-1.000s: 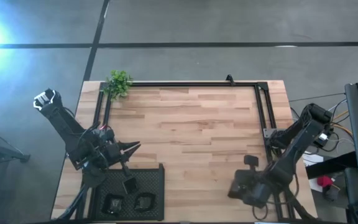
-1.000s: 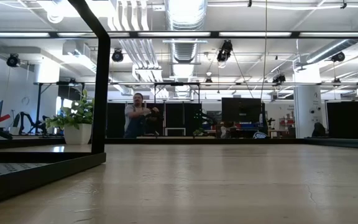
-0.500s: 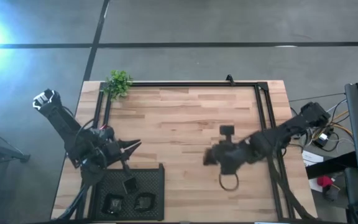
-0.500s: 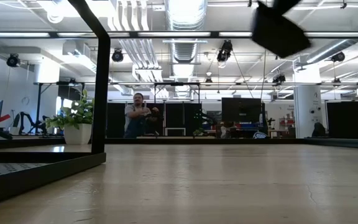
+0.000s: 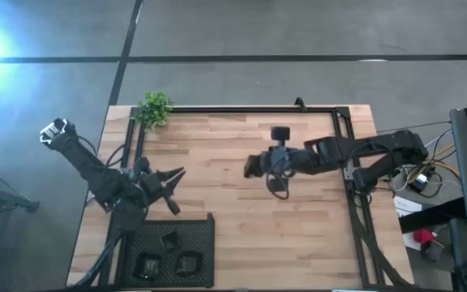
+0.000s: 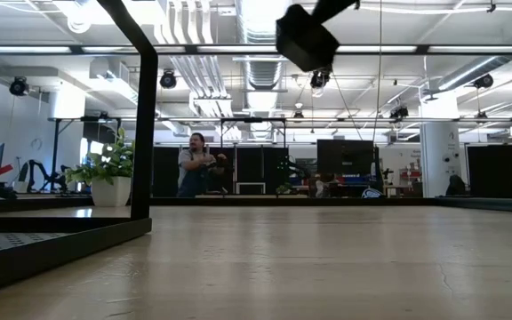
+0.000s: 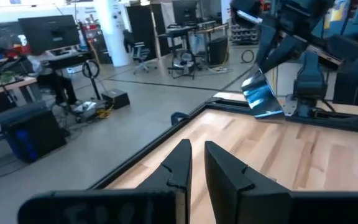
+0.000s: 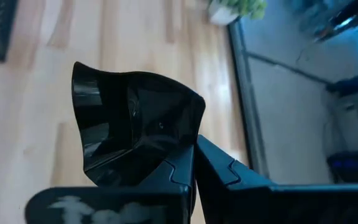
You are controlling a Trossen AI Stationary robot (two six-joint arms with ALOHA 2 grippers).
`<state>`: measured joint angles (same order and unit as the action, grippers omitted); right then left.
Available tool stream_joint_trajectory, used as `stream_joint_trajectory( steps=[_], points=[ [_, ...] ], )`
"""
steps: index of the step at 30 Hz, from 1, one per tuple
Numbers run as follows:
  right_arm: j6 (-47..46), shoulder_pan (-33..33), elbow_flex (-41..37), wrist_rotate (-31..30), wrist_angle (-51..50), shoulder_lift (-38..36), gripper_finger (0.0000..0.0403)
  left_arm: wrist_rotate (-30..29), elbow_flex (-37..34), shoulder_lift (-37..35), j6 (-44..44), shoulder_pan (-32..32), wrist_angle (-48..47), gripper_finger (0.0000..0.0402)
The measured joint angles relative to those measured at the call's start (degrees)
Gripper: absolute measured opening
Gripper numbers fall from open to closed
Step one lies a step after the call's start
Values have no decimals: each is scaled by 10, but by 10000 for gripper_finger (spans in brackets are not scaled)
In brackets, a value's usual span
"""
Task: Pick & Place Mini shaped plates
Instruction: Stack the distorted square plate on top of the distorted square plate on the shelf
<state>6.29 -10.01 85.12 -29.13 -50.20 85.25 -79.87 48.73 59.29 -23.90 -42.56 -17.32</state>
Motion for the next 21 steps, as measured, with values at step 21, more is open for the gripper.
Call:
stream_joint_trajectory(
  steps=[21],
  points=[
    [94,35,-4,7,152,1,8,43,1,1,-14,20,33,44]
  ],
)
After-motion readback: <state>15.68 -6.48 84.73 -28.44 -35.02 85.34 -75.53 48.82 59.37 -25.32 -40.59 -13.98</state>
